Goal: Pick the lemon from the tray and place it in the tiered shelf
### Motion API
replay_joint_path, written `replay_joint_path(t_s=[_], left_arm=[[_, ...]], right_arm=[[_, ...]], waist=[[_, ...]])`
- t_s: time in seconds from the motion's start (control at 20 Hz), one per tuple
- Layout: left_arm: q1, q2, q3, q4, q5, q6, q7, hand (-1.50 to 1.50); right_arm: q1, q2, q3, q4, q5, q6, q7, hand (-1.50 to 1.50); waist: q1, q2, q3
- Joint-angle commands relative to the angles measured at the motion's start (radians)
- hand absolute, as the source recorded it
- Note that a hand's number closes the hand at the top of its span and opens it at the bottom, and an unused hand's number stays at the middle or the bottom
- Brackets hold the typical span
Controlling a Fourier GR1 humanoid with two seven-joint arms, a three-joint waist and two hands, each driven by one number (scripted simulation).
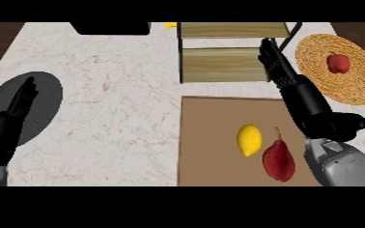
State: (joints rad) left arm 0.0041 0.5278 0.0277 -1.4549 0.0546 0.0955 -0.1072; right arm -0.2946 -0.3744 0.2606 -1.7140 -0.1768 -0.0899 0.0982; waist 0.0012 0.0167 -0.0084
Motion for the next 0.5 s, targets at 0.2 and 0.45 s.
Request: replay_joint_path(t_s=[0.2,0.45], left_arm=[[-0.031,-0.155,-0.099,-0.038,0.009,0.03,0.036,0.0],[-0.03,-0.164,-0.095,-0.045,0.035,0.017,0.038,0.0]], right_arm=[[0.154,-0.022,-0.205,0.006,0.086,-0.3,0.17,-1.5],[0.304,-0.11,-0.268,0.172,0.27,-0.437,0.168,1.5]], waist=[[-0.086,-0.025,0.005],[-0.158,0.012,-0.015]])
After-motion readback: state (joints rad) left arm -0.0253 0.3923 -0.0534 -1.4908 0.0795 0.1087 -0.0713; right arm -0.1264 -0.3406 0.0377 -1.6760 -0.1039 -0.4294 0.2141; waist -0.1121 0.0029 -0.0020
